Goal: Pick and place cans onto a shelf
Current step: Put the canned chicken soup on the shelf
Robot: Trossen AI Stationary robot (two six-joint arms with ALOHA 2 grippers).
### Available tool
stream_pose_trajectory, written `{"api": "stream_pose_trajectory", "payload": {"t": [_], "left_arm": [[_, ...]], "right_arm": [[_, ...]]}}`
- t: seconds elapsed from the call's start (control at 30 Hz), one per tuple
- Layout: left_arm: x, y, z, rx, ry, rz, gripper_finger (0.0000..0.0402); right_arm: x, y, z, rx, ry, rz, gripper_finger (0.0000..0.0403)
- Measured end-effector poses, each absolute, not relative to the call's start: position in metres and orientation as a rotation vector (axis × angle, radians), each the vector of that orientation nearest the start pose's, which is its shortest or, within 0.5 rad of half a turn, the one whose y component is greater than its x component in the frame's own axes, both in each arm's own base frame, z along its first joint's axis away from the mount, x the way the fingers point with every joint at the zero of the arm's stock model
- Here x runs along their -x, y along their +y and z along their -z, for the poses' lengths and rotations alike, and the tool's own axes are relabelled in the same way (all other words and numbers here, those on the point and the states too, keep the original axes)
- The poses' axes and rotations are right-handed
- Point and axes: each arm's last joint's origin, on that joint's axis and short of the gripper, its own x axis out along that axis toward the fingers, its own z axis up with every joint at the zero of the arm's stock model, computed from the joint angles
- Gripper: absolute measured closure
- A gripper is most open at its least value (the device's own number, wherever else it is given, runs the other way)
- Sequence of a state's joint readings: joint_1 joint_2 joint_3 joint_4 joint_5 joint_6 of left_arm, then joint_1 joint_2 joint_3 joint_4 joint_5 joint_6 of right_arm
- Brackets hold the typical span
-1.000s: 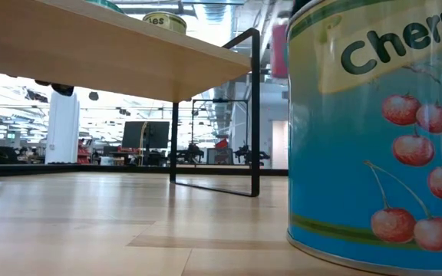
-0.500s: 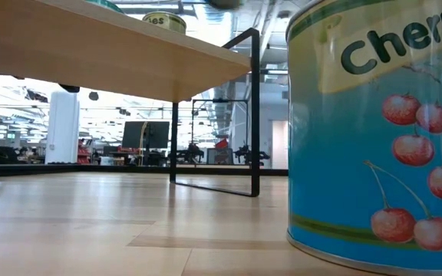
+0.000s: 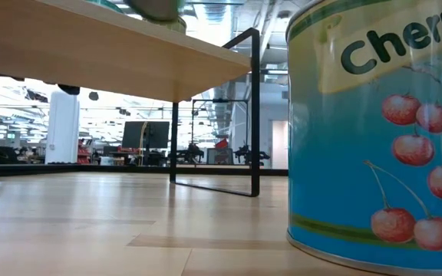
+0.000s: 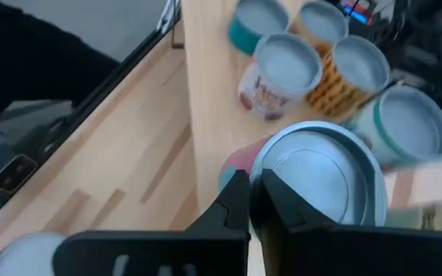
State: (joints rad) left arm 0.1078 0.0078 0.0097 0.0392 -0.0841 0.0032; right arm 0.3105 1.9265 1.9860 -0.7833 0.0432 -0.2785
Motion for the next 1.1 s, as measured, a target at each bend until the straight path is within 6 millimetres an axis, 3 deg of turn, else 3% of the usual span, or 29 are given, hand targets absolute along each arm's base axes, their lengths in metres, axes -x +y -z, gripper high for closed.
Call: {"api": "stream_pose_trajectory", "payload": {"t": [0.33,0.77,1.1], "left_arm": [[-0.097,0.013,-0.170,-0.004,-0.041,-0.182,0.0401],[-0.097,0.013,-0.169,-0.004,-0.036,-0.182,0.0401],[-0.097,0.013,-0.169,-0.004,-0.035,-0.182,0.0401]], "right_arm": [[-0.435,0.128,-0.356,0.458,0.635,-0.350,0.0383],[-0.446,0.126,-0.335,0.495,0.686,-0.362,0.0382],[-0.450,0.127,-0.329,0.496,0.690,-0.362,0.0376]]}}
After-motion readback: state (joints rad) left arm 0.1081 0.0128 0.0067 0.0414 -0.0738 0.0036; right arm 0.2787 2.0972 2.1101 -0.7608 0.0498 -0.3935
